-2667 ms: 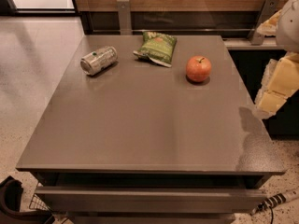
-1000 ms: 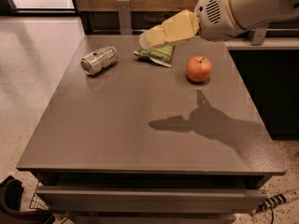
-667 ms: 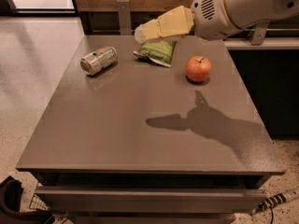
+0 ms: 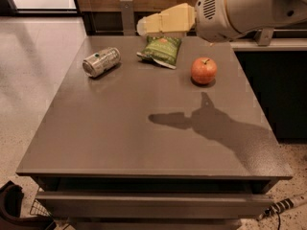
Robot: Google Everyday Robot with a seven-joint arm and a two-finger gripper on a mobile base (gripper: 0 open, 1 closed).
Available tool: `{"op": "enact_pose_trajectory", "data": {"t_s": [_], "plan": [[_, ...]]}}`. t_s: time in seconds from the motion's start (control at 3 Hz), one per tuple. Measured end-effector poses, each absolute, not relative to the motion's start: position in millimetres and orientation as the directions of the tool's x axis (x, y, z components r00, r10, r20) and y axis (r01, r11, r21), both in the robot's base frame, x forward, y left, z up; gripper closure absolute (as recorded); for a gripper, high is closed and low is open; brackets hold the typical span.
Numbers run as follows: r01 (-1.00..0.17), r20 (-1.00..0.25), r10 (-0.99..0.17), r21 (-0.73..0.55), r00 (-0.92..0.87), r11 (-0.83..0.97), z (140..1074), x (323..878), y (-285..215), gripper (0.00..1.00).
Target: Place 7up can upright
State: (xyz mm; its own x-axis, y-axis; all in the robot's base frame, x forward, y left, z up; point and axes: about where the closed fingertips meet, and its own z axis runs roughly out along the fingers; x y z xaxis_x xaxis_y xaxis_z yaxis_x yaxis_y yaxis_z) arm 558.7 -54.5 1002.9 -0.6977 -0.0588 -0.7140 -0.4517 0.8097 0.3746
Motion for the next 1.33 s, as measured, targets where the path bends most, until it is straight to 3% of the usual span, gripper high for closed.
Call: {"op": "enact_pose_trajectory", "data": {"t_s": [0.33,1.0,1.33], "plan": [[-0.305,-0.689,0.119,0.461,-0.715,0.833,983,587,-39,0.00],[-0.039,-0.482,0.398,0.674,-0.781,0.738,956,646,15,0.00],[0.038,-0.396,0.415,0.684,-0.819,0.728,956,654,38,0.00]]}}
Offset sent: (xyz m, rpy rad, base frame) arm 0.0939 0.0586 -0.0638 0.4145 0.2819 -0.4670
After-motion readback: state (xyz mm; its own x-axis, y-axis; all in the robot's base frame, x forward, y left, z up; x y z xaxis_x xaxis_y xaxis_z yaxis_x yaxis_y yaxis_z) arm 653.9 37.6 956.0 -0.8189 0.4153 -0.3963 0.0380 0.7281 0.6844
